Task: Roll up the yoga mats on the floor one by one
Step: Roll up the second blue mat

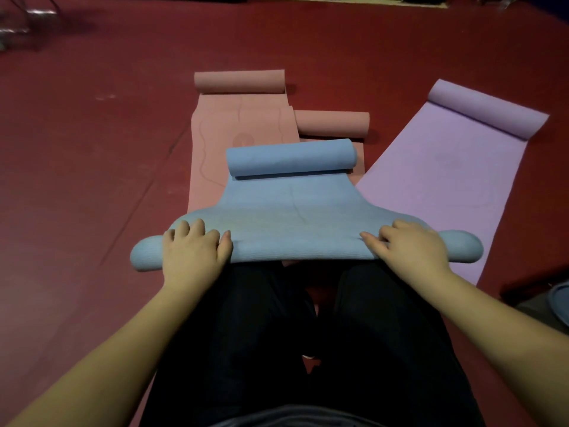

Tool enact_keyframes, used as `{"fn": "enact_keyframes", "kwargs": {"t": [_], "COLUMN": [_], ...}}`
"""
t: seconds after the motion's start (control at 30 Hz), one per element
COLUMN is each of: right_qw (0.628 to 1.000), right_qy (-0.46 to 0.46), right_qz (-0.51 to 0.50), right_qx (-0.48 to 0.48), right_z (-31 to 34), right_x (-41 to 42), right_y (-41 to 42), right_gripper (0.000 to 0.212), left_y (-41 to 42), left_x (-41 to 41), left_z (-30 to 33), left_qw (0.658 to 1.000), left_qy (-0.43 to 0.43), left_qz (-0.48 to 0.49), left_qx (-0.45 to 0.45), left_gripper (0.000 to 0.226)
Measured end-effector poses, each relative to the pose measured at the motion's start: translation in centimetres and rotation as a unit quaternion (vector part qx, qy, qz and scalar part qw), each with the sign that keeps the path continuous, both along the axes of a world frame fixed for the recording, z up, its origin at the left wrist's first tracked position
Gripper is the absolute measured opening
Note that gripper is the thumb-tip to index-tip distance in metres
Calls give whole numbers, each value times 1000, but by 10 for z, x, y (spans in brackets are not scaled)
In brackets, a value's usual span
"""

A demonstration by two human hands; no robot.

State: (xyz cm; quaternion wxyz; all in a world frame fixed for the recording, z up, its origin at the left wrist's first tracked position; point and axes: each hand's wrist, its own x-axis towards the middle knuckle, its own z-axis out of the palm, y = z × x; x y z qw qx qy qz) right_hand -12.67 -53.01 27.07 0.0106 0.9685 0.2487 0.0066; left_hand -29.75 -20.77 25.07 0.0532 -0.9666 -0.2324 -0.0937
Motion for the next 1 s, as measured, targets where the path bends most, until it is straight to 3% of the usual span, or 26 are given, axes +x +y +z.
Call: {"fn": "enact_keyframes", "kwargs": {"t": [0.13,0.33,0.43,0.6,0.7,0.8,0.93,1.0], "right_qw": [997,973,955,913,910,909,919,931], "right_qy": [63,204,268,405,412,405,380,355], "right_qz": [3,11,18,-27,-17,-13,-14,-7], "right_qx": [48,108,123,46,-39,-98,-105,-87], "right_z": [1,41,52,40,41,39,27,20], "right_x": [4,33,44,52,58,63,66,67], "right_y": [-1,3,2,7,20,29,30,30], "right_gripper": [48,33,32,35,54,60,52,48], "left_y": [1,16,21,21,26,30,34,35], "left_x": [0,27,36,42,49,55,53,52], "left_z": [4,44,59,52,46,36,22,18], "left_qw": [997,996,985,921,901,901,910,911], "left_qy": [57,38,121,294,332,339,348,368], "left_qz": [-12,-22,-19,36,44,34,14,-17], "left_qx": [-52,-76,-121,-255,-275,-268,-227,-185], "left_gripper": [56,50,56,61,60,59,56,42]}}
